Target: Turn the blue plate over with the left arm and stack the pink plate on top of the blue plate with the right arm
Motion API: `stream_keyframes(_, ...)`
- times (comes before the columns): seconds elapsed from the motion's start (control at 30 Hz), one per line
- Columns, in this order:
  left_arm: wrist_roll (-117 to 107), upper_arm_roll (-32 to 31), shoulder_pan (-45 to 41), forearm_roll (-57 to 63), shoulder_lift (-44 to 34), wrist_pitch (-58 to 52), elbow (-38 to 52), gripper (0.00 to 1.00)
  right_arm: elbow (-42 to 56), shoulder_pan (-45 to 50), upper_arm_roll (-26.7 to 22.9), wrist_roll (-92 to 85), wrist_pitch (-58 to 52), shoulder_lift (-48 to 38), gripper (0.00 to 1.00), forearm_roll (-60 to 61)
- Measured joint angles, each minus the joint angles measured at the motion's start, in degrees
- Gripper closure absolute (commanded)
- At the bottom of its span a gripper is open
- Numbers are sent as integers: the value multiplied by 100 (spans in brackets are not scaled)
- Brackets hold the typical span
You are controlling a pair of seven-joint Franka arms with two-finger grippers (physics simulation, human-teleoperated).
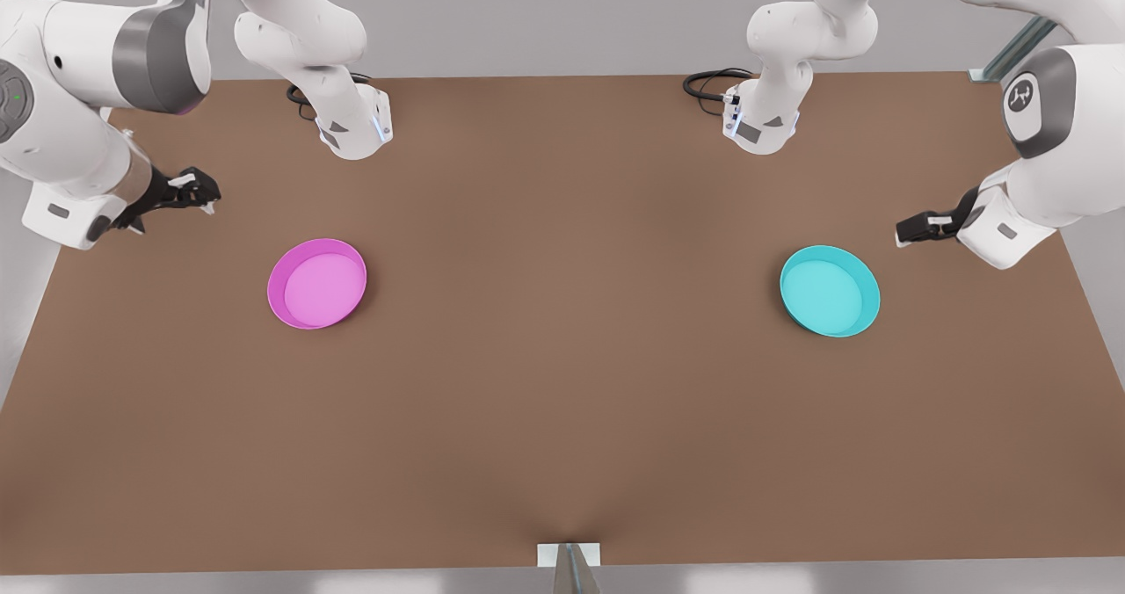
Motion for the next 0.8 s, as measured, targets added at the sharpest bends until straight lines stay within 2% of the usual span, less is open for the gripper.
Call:
stream_keyframes(0.07,-1,20,-1,8,84,39,-138,0,7,-2,1,-46,246,94,0,33)
stream_keyframes(0.13,11,45,176,-37,588,244,-650,0,10,-23,4,-75,408,159,0,55)
stream_keyframes(0.23,313,305,860,-739,1126,1304,-2220,0,41,-168,0,-96,548,207,0,114)
stream_keyframes(0.3,694,389,1160,-1134,1419,2049,-2833,0,104,-311,-4,-107,610,218,0,151)
stream_keyframes(0.37,1163,456,1422,-1372,1734,2562,-2986,0,123,-391,-2,-118,625,222,0,173)
stream_keyframes(0.5,1984,714,1592,-1574,1865,3218,-3026,0,136,-368,-4,-136,634,223,0,189)
stream_keyframes(0.6,2746,913,1667,-1623,2047,3490,-3071,0,137,-362,-5,-148,638,223,0,190)
stream_keyframes(0.8,4043,926,1633,-2136,2280,3836,-3273,0,137,-372,-5,-171,641,223,0,165)
